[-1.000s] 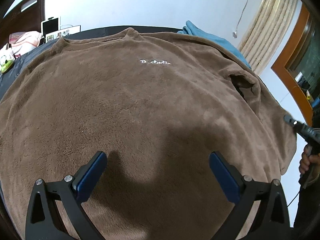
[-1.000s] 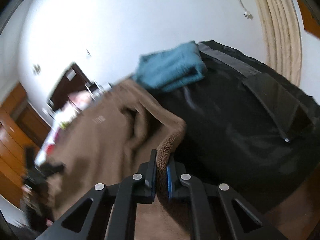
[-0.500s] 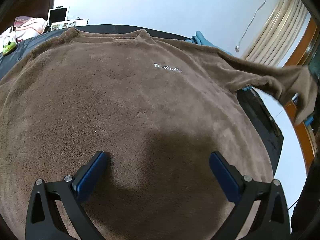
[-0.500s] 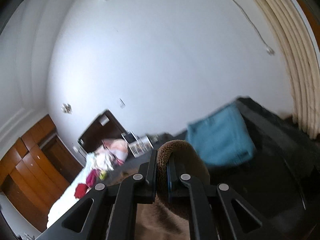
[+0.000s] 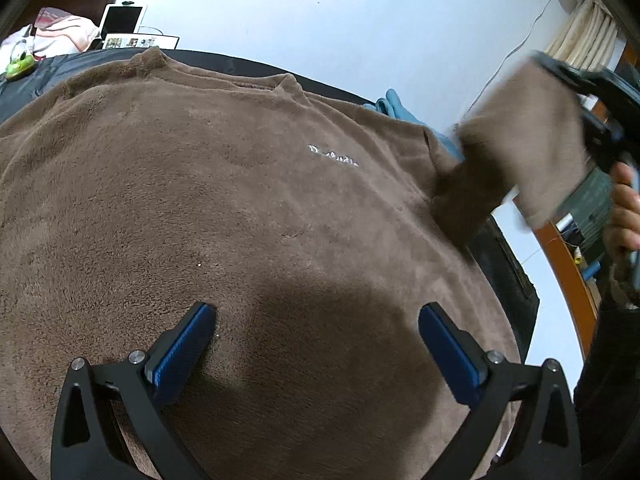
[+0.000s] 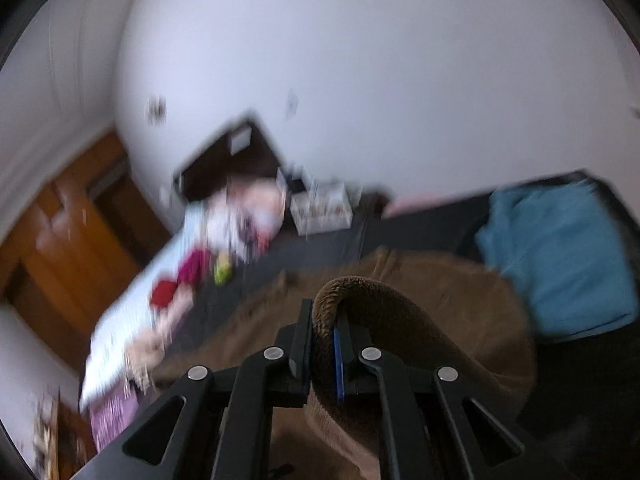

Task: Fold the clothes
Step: 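Fold the held fleece sleeve across the body with the right gripper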

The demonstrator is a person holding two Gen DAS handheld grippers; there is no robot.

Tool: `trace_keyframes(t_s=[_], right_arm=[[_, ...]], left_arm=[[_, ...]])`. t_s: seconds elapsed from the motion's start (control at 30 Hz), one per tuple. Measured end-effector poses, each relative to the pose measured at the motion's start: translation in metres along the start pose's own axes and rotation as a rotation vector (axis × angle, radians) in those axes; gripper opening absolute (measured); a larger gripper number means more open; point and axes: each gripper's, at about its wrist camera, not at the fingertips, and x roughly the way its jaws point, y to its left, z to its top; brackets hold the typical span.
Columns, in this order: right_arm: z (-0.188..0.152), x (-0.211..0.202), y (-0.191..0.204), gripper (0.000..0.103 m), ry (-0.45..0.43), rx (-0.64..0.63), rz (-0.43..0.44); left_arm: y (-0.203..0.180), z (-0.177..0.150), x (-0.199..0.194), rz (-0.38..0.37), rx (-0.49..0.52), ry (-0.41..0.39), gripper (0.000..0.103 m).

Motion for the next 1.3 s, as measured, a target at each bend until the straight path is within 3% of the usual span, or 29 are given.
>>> trace_keyframes(t_s=[0.07,0.17,0.23,0.27,0.3,0.33,0.5,0.73,0.93,1.07,1.3], right_arm=[[-0.006,0.037,0.01,0.01,0.083,-0.047,-0.033],[-0.02,0.081,0.013,0.013,0.188,-0.085,0.025],[-0.028,0.099,0.011,0.025,0.231,-0.063,0.086],[-0.032,0.103,0.009,0.047,0.234,-0.054,0.108],[-0.035,0.103,0.006,0.076,0.228,-0.041,0.13],[-0.038,0.103,0.004,0.082,0.216,-0.028,0.148],[-0.046,0.077,-0.032,0.082,0.107,0.063,0.219],[-0.074,0.045,-0.093,0.082,0.096,0.198,0.159],[-0.083,0.03,-0.093,0.082,0.051,0.209,0.229],[-0.092,0.021,-0.082,0.082,0.1,0.164,0.258],[-0.11,0.059,-0.094,0.082,0.213,0.212,0.142]], left_arm=[[-0.001,0.0,-0.001,-0.002,0.0,-0.004,0.103],[0.0,-0.001,-0.002,-0.005,0.001,-0.009,0.103],[0.001,-0.001,-0.002,-0.011,-0.003,-0.011,0.103],[0.002,-0.001,-0.002,-0.015,-0.005,-0.012,0.103],[0.003,-0.001,-0.003,-0.02,-0.008,-0.013,0.103],[0.003,-0.001,-0.003,-0.023,-0.01,-0.015,0.103],[0.004,-0.001,-0.004,-0.023,-0.009,-0.021,0.103],[0.005,0.001,0.0,-0.019,-0.011,-0.027,0.103],[0.007,0.002,-0.001,-0.03,-0.025,-0.035,0.103],[0.008,0.001,-0.002,-0.034,-0.032,-0.038,0.103],[0.007,0.001,-0.003,-0.031,-0.03,-0.039,0.103]])
